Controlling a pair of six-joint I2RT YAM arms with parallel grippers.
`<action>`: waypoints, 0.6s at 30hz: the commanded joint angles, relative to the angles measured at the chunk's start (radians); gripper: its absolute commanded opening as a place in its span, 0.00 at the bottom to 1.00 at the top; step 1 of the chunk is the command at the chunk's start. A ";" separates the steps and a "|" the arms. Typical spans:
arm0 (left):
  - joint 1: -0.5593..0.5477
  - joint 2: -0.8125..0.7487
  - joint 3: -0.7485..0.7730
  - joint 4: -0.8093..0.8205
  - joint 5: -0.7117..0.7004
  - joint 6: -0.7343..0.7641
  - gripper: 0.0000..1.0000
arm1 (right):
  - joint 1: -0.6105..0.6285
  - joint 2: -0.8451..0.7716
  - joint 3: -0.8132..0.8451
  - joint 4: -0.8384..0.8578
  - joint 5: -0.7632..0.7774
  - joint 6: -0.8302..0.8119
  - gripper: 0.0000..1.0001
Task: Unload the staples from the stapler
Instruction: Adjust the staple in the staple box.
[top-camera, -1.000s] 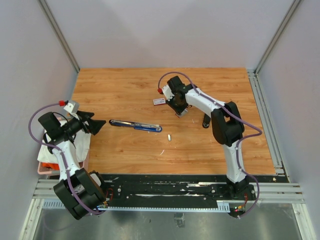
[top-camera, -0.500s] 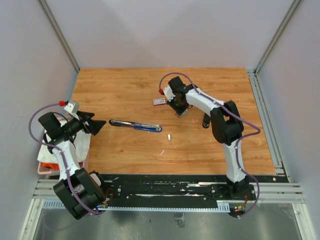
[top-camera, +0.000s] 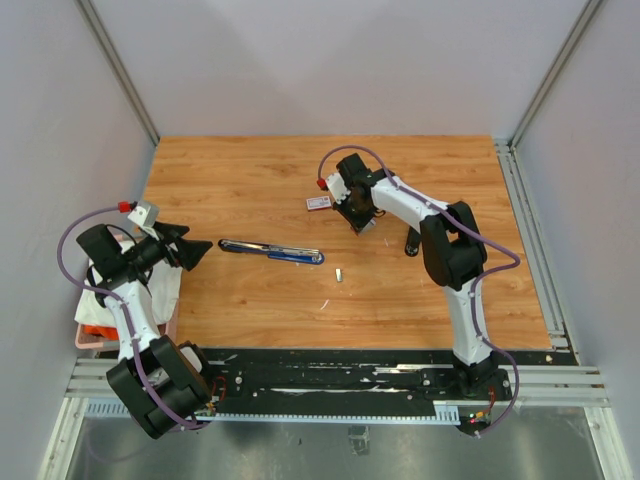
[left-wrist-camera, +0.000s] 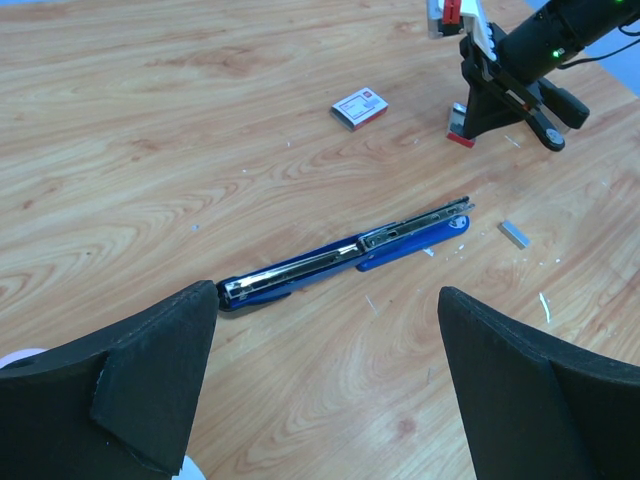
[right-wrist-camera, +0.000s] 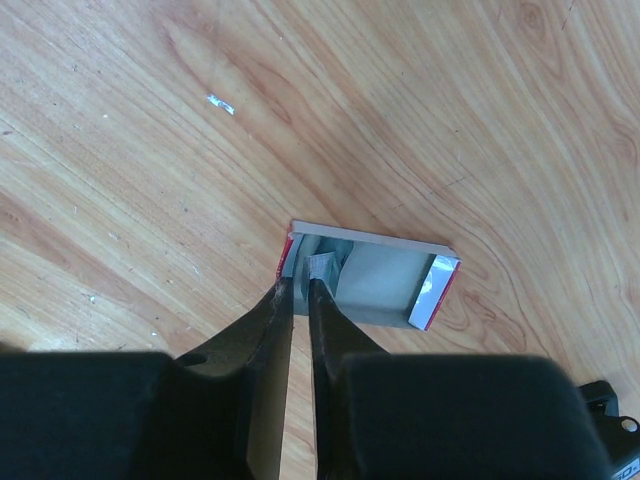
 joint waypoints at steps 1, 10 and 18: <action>0.009 0.006 0.030 -0.013 0.022 0.018 0.98 | -0.013 0.029 0.027 -0.018 0.016 0.016 0.12; 0.009 0.011 0.032 -0.014 0.023 0.019 0.98 | -0.013 0.029 0.037 -0.018 0.022 0.021 0.01; 0.010 0.017 0.033 -0.014 0.023 0.020 0.98 | -0.013 -0.031 0.042 -0.019 0.053 0.022 0.01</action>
